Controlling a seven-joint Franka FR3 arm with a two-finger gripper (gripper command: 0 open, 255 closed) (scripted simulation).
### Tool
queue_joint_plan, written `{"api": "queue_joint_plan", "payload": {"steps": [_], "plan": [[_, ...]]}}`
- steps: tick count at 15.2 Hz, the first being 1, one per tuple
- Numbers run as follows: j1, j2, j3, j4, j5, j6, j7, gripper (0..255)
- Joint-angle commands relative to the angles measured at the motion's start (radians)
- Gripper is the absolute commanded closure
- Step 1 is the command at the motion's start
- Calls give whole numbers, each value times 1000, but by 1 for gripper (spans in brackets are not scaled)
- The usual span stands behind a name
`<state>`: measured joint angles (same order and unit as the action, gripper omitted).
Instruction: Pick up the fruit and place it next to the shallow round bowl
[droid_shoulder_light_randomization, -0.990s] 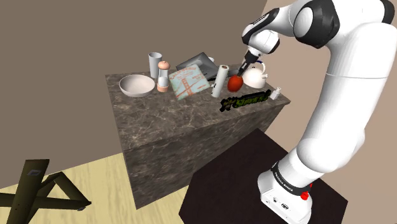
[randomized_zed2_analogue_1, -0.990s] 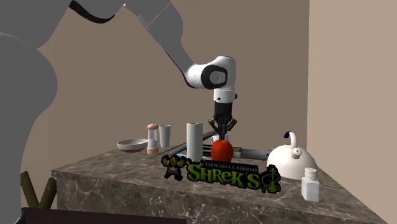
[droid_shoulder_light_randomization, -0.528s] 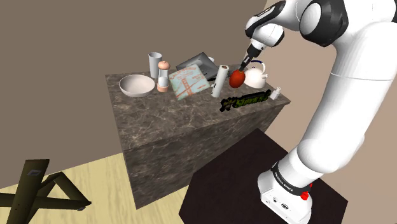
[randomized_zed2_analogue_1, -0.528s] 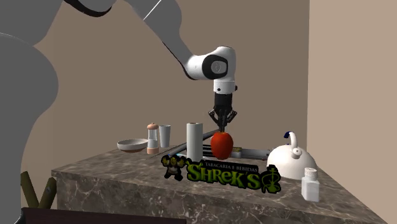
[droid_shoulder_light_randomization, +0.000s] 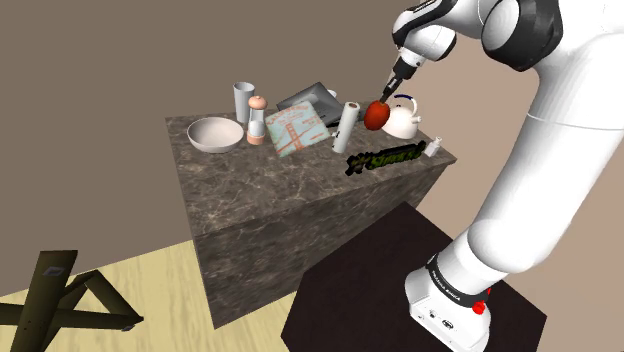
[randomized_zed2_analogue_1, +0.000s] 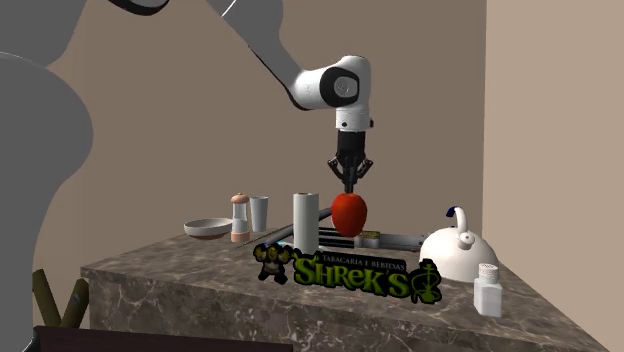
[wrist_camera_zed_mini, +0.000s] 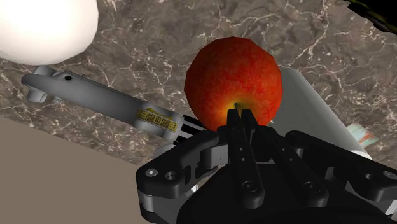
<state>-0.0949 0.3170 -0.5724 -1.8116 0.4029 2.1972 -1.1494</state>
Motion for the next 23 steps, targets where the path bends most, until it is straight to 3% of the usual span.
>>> {"api": "queue_joint_plan", "payload": {"steps": [1,21,23], "plan": [[3,-12,-5,14,-12,-22,12,255],[8,-73,-30,196,-84,-248,86,255],[51,-113,-19,149,-114,-223,138,255]]}}
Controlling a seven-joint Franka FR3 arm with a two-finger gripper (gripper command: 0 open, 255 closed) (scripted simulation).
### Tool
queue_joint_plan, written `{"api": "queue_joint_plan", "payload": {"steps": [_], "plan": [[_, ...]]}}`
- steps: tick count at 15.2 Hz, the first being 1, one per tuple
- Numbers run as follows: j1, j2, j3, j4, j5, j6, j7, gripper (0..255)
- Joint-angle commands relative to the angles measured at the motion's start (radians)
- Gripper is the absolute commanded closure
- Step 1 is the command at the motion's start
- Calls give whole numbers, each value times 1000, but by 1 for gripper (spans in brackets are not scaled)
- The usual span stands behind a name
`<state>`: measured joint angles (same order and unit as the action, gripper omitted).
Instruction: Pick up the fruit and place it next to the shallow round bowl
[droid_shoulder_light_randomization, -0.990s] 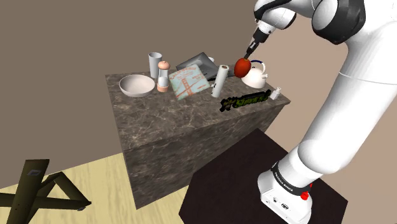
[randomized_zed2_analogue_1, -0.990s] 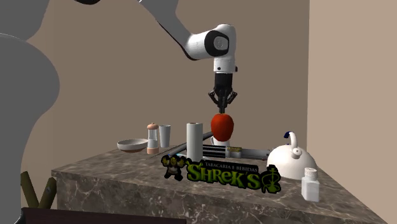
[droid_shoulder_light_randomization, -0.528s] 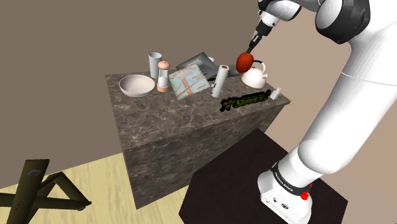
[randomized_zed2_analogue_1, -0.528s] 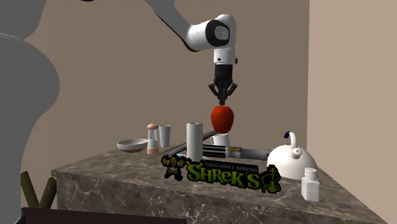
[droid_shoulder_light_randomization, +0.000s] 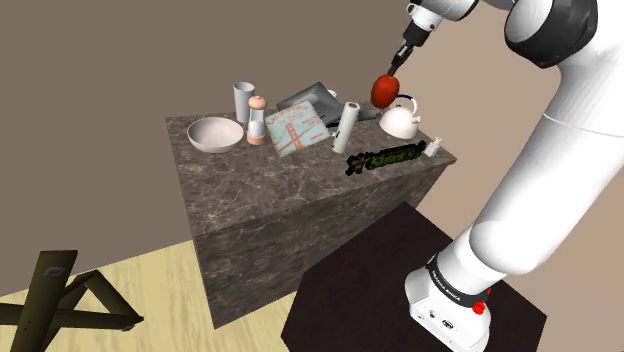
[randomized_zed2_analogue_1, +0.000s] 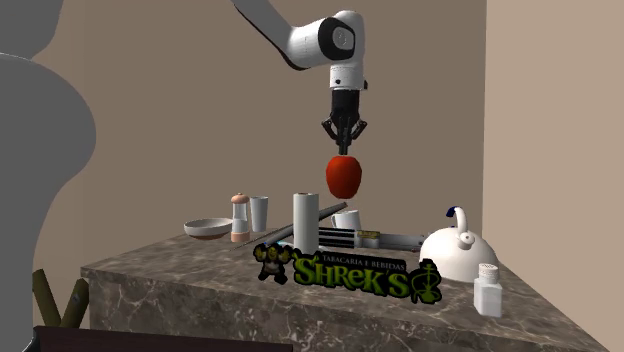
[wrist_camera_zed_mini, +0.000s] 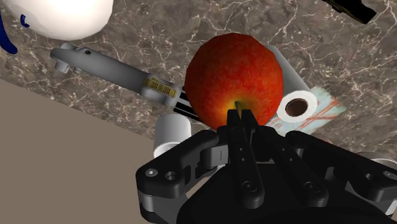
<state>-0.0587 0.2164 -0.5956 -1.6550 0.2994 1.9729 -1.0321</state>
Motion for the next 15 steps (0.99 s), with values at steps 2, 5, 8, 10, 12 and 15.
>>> {"api": "queue_joint_plan", "payload": {"steps": [2,5,8,10,12,15], "plan": [[54,-47,17,-49,-40,23,74,255],[108,-92,40,-100,-80,51,156,255],[155,-126,68,-139,-114,73,238,255],[184,-144,88,-159,-134,85,292,255],[212,-157,109,-174,-152,95,345,255],[251,-168,141,-187,-174,107,422,255]]}}
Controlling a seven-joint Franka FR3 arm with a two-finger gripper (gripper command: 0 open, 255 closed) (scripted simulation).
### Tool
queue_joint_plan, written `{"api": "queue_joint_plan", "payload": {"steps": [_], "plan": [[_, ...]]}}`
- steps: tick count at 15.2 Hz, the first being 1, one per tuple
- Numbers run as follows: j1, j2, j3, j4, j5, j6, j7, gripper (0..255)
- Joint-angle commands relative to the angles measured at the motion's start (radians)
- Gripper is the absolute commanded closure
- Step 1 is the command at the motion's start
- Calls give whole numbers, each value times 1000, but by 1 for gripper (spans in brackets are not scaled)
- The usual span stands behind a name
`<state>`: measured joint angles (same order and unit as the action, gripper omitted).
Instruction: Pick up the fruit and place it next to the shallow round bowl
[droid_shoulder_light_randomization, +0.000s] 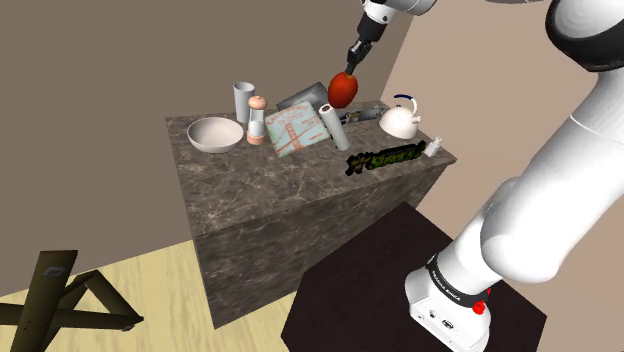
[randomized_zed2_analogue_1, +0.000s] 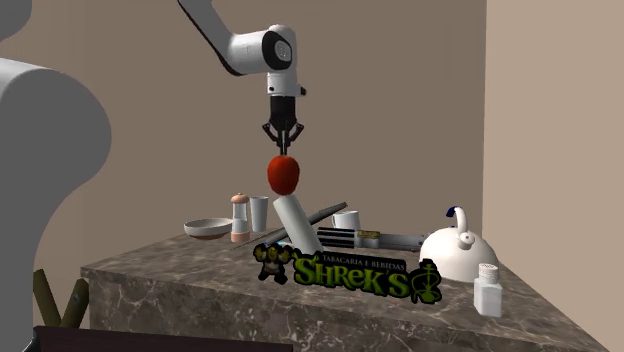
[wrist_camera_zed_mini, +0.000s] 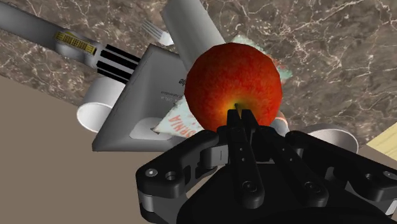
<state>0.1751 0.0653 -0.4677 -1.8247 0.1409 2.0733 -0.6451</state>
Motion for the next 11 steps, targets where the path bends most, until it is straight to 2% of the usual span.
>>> {"api": "queue_joint_plan", "payload": {"steps": [1,11], "plan": [[30,-18,23,-19,-21,9,61,255],[147,22,125,29,-63,16,299,255]]}}
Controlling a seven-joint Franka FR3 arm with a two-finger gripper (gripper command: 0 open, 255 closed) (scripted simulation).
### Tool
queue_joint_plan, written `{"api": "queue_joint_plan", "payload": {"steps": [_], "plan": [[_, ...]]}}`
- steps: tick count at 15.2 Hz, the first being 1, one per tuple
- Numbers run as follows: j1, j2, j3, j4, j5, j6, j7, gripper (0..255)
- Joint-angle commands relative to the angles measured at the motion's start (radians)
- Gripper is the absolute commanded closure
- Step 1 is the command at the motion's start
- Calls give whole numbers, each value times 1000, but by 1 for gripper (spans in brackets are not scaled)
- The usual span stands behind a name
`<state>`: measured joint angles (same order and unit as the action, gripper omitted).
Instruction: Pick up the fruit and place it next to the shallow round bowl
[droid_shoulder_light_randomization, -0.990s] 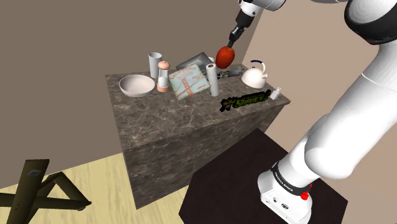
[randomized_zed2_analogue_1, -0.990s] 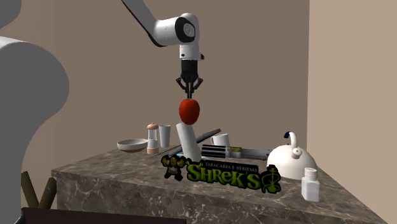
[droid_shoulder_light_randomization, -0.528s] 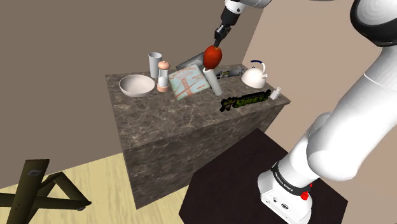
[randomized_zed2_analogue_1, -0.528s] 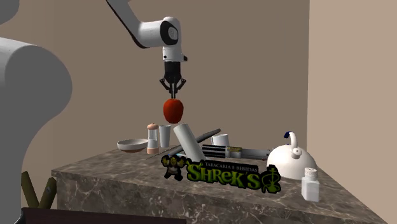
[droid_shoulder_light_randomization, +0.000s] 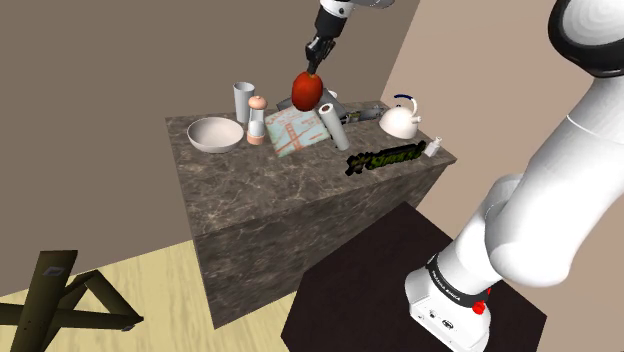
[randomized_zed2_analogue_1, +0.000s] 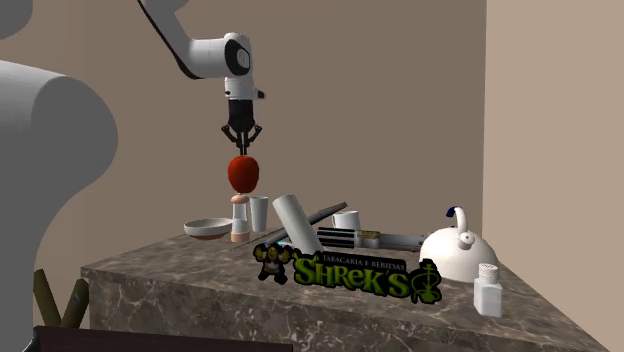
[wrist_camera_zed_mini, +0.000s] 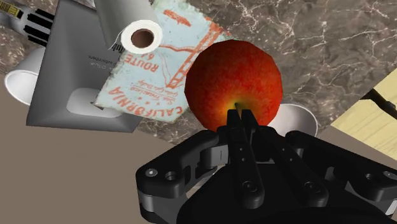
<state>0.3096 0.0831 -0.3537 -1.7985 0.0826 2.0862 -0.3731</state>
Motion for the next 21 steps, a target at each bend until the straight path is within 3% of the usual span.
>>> {"api": "queue_joint_plan", "payload": {"steps": [1,12,21], "plan": [[24,14,20,14,-7,2,49,255],[141,176,105,230,-25,-51,271,255],[220,406,153,574,-28,-169,423,255]]}}
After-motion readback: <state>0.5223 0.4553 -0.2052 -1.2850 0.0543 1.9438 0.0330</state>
